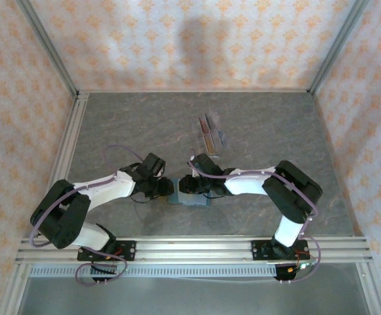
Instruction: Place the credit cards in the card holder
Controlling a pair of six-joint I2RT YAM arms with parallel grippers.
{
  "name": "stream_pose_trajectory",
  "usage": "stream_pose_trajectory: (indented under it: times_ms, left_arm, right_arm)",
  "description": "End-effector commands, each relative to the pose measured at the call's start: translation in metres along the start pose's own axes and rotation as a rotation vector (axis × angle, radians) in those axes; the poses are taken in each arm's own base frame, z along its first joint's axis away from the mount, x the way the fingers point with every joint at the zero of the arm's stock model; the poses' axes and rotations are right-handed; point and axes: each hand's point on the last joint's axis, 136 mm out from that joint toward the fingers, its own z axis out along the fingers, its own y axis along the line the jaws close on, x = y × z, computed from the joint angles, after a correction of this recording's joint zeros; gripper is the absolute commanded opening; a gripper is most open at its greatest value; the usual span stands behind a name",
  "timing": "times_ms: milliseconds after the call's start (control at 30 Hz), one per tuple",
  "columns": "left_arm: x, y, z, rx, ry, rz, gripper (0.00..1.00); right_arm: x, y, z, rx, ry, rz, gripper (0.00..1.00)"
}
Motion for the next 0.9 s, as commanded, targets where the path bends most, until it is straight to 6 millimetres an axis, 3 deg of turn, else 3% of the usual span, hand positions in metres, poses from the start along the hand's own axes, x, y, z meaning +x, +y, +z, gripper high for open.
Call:
stream_pose_trajectory:
  times_ms: [0, 100, 233, 467, 567, 767, 867]
  left_arm:
    - [-0.009, -0.019, 0.004, 0.044, -0.014, 0.040, 0.33]
    - [-0.009, -0.019, 0.010, 0.014, -0.010, 0.057, 0.30]
    - [-0.009, -0.001, 0.014, -0.112, -0.031, 0.072, 0.26]
    - [-0.003, 0.015, 0.023, -0.222, -0.046, 0.090, 0.24]
    - [0.000, 0.019, 0.026, -0.233, -0.045, 0.083, 0.24]
    - [0.002, 0.021, 0.031, -0.233, -0.039, 0.077, 0.24]
    - [0.002, 0.019, 0.032, -0.227, -0.040, 0.077, 0.24]
  right_arm:
    - [-0.002, 0.000, -0.007, 0.026, -0.013, -0.022, 0.21]
    - [-0.003, 0.003, -0.009, 0.020, -0.015, -0.028, 0.18]
    - [-0.005, 0.008, -0.016, 0.009, -0.024, -0.041, 0.12]
    - [-0.011, 0.020, -0.039, -0.013, -0.066, -0.058, 0.04]
    - [-0.009, 0.009, -0.050, 0.029, -0.087, -0.049, 0.03]
    - [0.003, -0.031, -0.067, 0.132, -0.142, 0.020, 0.02]
    - [0.009, -0.052, -0.068, 0.184, -0.159, 0.059, 0.09]
